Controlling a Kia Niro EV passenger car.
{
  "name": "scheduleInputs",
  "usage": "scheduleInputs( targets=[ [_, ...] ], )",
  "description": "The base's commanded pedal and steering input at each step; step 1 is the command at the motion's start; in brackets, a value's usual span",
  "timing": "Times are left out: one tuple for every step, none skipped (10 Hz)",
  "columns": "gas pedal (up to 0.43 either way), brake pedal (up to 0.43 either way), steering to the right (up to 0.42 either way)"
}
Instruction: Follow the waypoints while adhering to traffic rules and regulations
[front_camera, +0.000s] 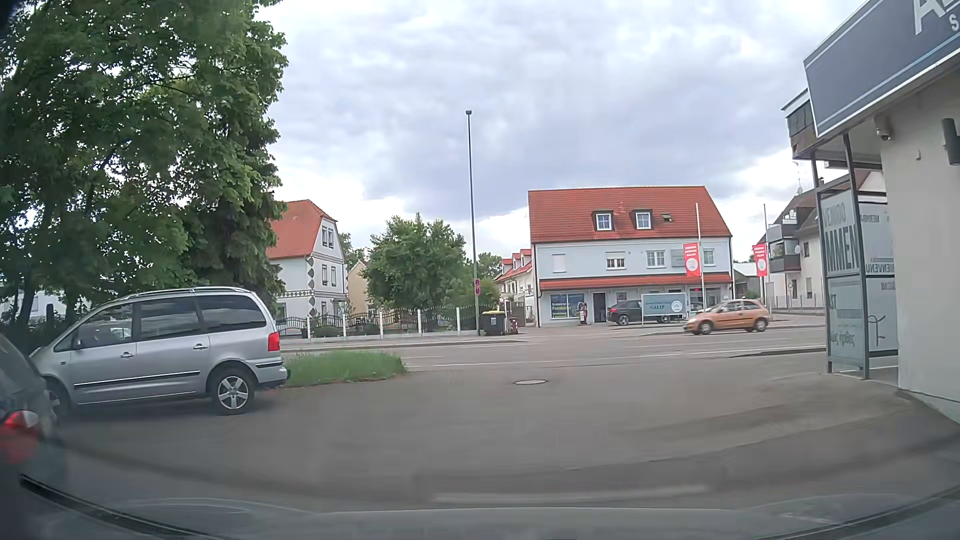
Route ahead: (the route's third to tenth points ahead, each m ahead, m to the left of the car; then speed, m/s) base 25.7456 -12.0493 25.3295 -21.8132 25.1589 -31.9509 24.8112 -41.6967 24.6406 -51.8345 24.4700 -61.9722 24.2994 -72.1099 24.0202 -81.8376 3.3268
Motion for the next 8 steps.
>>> scheduleInputs(
  targets=[
    [0.039, 0.024, 0.058],
    [0.039, 0.018, 0.059],
    [0.039, 0.018, 0.059],
    [0.028, 0.018, 0.058],
    [0.028, 0.018, 0.055],
    [0.028, 0.018, 0.053],
    [0.039, 0.018, 0.053],
    [0.039, 0.018, 0.054]
  ],
)
